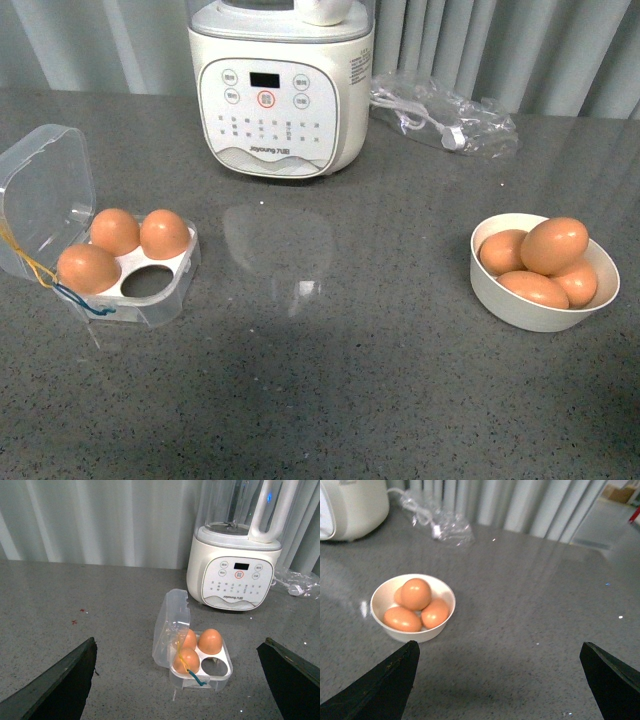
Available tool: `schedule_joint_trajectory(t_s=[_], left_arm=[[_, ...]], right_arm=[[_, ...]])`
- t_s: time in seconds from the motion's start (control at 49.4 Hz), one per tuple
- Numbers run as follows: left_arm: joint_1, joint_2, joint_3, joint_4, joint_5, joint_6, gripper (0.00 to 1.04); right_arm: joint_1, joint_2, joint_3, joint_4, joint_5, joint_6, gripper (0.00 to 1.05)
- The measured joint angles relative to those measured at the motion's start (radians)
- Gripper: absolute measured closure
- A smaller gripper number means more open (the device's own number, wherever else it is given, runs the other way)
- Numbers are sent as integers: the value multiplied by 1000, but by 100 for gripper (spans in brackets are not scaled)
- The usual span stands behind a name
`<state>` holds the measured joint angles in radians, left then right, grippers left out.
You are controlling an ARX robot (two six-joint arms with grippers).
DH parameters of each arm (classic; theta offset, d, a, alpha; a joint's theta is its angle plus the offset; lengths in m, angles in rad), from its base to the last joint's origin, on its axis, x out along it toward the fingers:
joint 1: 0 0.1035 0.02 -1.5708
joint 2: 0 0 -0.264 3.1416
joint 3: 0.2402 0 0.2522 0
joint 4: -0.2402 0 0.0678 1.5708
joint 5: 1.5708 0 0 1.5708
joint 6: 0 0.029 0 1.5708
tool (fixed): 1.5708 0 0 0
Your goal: Put egg into box
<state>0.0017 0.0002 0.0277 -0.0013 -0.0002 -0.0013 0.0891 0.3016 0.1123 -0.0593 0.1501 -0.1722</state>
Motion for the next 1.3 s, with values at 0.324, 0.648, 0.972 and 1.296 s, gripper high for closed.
schedule_joint_trajectory(t_s=[0.324, 0.648, 0.972, 1.296], left_arm=[[0, 0, 0, 0, 0, 0, 7], [0, 0, 0, 0, 0, 0, 7], [0, 0, 0, 0, 0, 0, 7], [0, 0, 0, 0, 0, 0, 7]], right_arm=[[35, 709, 374, -96, -148, -26, 7], [66, 1215, 727, -172, -161, -11, 7], [83, 1382, 780, -104, -186, 46, 7], [83, 1467, 828, -68, -171, 61, 11]])
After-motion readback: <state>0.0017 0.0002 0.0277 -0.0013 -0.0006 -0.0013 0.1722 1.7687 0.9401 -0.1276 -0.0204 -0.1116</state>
